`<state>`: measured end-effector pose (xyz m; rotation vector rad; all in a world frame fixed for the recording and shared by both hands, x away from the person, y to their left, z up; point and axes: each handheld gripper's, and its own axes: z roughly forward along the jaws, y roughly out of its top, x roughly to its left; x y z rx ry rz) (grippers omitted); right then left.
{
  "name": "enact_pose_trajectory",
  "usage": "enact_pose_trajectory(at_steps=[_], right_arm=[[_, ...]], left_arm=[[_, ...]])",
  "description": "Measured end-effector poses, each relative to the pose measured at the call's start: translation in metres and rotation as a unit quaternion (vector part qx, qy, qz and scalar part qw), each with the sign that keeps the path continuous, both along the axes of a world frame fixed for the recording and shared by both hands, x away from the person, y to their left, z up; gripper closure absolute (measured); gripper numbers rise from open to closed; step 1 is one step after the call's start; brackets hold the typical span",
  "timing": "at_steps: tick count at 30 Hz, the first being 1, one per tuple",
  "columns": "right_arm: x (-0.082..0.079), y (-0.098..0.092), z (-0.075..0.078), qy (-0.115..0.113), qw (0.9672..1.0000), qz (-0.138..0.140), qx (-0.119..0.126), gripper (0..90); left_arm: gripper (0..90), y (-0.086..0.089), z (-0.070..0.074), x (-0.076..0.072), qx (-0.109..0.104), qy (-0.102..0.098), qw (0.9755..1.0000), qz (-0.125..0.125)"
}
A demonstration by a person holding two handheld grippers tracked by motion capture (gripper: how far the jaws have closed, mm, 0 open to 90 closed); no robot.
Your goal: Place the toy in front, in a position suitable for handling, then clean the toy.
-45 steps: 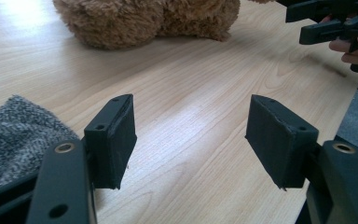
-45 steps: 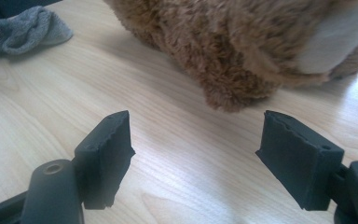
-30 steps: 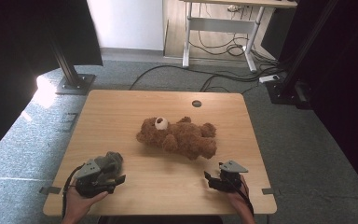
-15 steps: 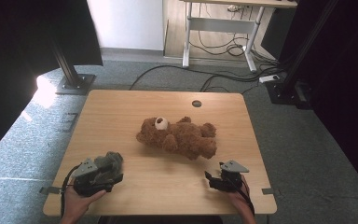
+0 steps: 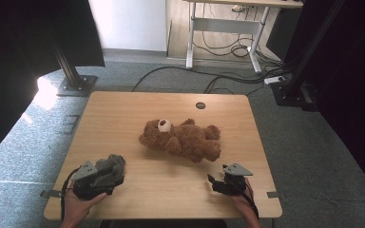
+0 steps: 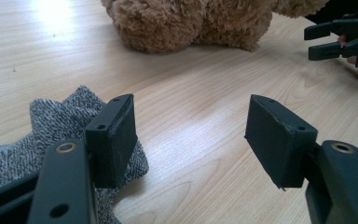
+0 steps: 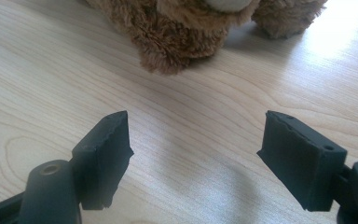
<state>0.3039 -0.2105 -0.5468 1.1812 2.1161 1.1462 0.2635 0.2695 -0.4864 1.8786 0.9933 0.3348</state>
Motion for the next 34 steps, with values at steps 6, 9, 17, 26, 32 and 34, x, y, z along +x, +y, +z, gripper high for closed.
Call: enact_pose_trajectory(at_steps=[6, 9, 17, 26, 32, 34], right_arm=[[0.0007, -0.0003, -0.0003, 0.001, 1.0000, 0.001, -0.001, 23.5], [0.0003, 0.0006, 0.0001, 0.000, 1.0000, 0.002, -0.001, 23.5], [-0.0001, 0.0016, 0.0001, 0.001, 1.0000, 0.006, -0.001, 23.5], [-0.0001, 0.0019, 0.0001, 0.000, 1.0000, 0.008, 0.001, 23.5], [0.0004, 0.0021, -0.0005, 0.000, 0.9999, 0.011, 0.002, 23.5], [0.0007, 0.0018, -0.0005, 0.000, 0.9999, 0.011, 0.002, 23.5]], left_arm=[[33.4, 0.0020, 0.0008, -0.0005, 0.001, -0.001, 1.0000, 0.003], [33.4, 0.0024, 0.0008, -0.0010, 0.001, -0.001, 1.0000, 0.004], [33.5, 0.0058, 0.0010, -0.0009, 0.001, 0.003, 1.0000, 0.006], [33.7, 0.0073, -0.0005, 0.0004, 0.001, 0.006, 1.0000, 0.008], [33.7, 0.0078, -0.0011, 0.0014, 0.002, 0.007, 0.9999, 0.009], [33.7, 0.0083, -0.0009, 0.0015, 0.002, 0.007, 0.9999, 0.009]])
